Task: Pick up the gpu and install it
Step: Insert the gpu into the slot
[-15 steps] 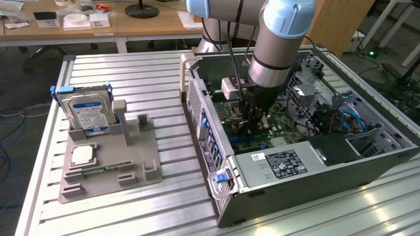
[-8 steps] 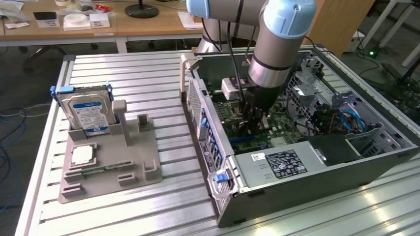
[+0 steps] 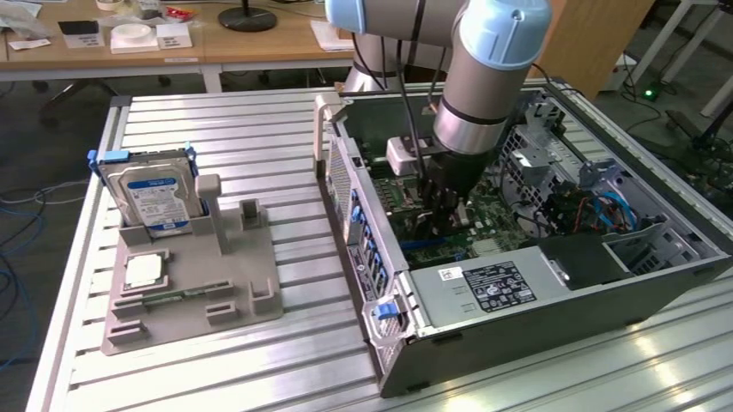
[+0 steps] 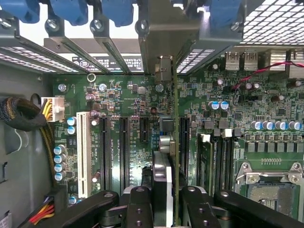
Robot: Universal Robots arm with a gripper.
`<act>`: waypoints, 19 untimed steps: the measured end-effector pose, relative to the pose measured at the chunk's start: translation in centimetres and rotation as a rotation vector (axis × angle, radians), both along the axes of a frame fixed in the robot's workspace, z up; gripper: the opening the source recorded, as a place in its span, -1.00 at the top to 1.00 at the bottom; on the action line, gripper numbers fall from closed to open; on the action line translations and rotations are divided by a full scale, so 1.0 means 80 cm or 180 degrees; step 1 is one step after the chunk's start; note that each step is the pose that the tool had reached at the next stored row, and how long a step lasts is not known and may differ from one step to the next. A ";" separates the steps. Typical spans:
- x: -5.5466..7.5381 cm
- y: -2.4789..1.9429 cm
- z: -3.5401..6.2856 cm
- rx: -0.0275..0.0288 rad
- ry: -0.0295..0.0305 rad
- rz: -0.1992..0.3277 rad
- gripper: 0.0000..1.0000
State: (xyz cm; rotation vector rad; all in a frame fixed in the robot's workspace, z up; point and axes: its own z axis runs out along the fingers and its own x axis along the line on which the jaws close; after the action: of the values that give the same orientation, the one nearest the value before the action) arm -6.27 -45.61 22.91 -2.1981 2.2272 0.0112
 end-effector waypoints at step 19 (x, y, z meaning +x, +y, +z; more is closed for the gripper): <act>-0.001 0.0000 -0.009 0.0001 0.0002 -0.0002 0.44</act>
State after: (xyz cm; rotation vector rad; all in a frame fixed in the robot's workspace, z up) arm -6.38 -45.61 22.15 -2.1976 2.2280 0.0122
